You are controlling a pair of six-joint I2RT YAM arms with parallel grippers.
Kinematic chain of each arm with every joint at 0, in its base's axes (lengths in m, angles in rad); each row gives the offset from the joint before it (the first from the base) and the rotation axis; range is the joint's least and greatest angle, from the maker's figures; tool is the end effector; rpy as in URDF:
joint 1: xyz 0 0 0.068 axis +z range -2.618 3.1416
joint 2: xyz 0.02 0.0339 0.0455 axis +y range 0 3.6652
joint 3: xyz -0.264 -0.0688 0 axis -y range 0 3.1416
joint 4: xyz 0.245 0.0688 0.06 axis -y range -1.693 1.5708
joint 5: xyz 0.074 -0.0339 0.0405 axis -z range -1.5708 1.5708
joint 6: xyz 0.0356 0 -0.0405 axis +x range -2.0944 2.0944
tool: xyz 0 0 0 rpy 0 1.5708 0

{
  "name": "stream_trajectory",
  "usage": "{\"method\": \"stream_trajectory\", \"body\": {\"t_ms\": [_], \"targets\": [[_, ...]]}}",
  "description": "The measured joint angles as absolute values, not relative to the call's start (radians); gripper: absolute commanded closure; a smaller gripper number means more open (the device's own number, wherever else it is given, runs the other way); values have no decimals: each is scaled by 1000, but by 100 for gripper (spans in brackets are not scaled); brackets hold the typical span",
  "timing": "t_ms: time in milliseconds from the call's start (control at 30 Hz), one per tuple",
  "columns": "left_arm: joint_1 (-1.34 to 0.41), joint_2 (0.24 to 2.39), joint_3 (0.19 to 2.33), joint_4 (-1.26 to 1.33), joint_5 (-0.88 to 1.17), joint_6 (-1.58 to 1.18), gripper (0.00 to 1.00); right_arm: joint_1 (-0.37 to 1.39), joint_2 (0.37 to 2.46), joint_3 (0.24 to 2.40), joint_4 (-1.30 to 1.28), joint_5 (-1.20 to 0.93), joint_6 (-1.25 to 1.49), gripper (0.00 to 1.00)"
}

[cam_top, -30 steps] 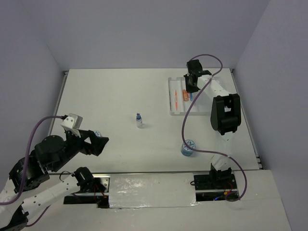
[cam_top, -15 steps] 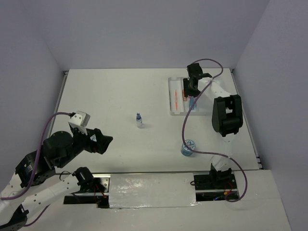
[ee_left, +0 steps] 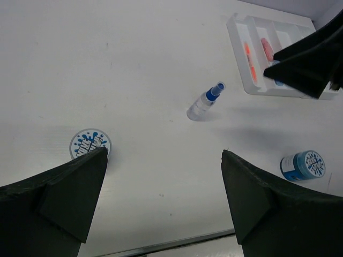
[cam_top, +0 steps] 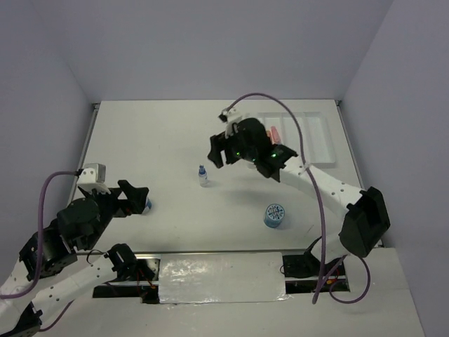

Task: Sort the stationery into containers
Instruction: Pick up the stationery from the center of the board.

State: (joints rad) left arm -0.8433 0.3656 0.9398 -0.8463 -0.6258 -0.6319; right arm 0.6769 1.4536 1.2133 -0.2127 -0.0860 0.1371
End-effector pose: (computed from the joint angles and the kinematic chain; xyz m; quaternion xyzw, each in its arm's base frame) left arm 0.0459 -0.0202 0.3637 -0.1051 0.7732 -0.2055 0.5907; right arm 0.2630 0.2152 0.3277 -0.2478 0.8103 0.2432 0.4721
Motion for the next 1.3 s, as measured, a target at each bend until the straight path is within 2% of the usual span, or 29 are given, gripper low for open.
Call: {"method": "stream_trajectory", "body": {"t_ms": [133, 300, 433, 867, 1033, 1167, 1300], "targets": [[-839, 381, 934, -845, -645, -640, 1, 788, 1551, 1200, -139, -47, 165, 21], [-839, 394, 926, -844, -645, -637, 1, 832, 1759, 1356, -171, 76, 186, 22], [-839, 381, 924, -842, -640, -635, 1, 880, 1782, 1356, -169, 121, 186, 22], [-838, 366, 920, -826, -600, -628, 1, 927, 1773, 1070, 59, 237, 223, 22], [-838, 373, 920, -821, -593, -627, 1, 927, 1775, 1055, 149, 243, 218, 27], [-838, 374, 916, -818, -587, -626, 1, 927, 1783, 1043, 229, 240, 212, 41], [-838, 374, 914, -813, -578, -622, 1, 927, 1808, 1034, 255, 245, 212, 44]]}}
